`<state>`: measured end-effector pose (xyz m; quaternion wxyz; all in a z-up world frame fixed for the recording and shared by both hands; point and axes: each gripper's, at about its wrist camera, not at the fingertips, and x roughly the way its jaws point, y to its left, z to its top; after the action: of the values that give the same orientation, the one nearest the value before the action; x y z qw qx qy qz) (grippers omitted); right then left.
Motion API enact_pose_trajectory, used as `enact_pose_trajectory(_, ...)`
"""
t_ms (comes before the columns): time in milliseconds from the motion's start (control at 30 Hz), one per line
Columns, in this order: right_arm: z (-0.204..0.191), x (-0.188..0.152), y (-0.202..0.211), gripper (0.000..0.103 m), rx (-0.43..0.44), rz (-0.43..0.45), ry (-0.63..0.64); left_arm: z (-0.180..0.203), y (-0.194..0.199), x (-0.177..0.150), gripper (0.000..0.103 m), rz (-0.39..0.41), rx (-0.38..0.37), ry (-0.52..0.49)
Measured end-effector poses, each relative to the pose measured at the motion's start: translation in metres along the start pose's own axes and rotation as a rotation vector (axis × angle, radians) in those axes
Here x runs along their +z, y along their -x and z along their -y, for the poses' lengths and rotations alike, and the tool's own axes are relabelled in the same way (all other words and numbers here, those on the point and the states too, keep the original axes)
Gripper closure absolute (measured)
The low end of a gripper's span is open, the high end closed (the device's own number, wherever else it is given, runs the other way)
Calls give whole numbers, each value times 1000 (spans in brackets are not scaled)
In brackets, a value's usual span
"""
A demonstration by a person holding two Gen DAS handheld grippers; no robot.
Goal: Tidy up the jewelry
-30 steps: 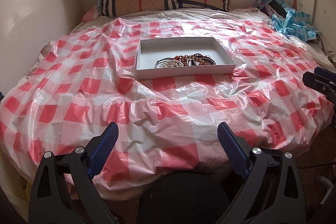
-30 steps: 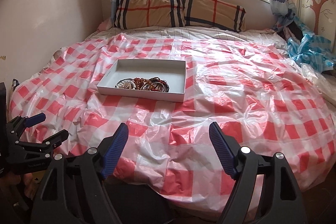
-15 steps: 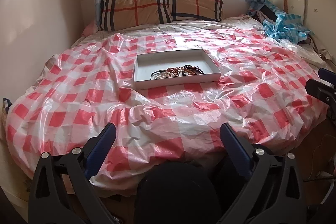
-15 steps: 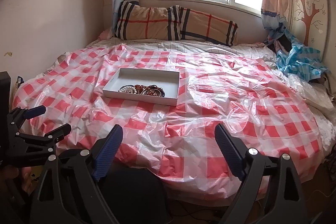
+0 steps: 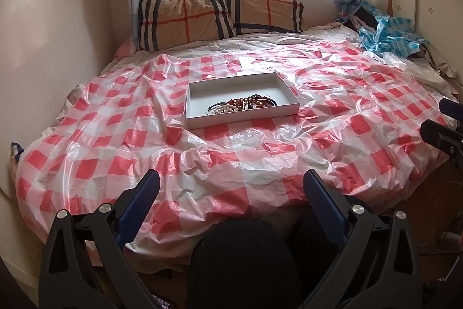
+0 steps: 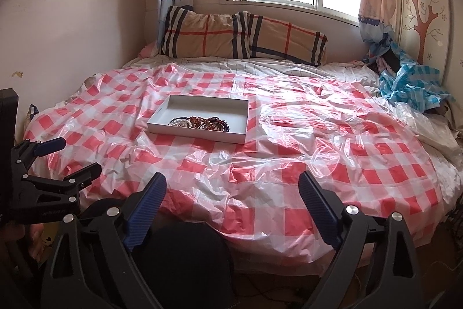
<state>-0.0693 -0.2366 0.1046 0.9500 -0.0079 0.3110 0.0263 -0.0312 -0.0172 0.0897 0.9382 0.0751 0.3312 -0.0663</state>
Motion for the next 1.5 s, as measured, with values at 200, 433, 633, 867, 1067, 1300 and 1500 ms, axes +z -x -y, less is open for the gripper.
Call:
enact_pose_trajectory(200,1,-8,9,12,29,-4,-29,4,8,3,8,8,50,-15)
enact_pose_trajectory(433,0,-8,6,11,52,-17,-31,3,13,2,8,12,70,-10)
enact_pose_trajectory(633,-4,-8,3,11,62,-24,-27,2,13,1,8,8,74,-10)
enact_pose_trajectory(867,-7,-11,-1,10,71,-31,-22,-1,11,-2,8,2,79,0)
enact_pose_trajectory(1067,-9,-11,-2,10,71,-33,-22,-1,10,-3,8,1,78,2)
enact_pose_trajectory(1300,-9,-11,-1,10,70,-32,-22,-1,9,-3,8,-3,76,3)
enact_pose_trajectory(1500,-9,-11,-1,10,69,-32,-21,-2,9,-3,8,-4,75,3)
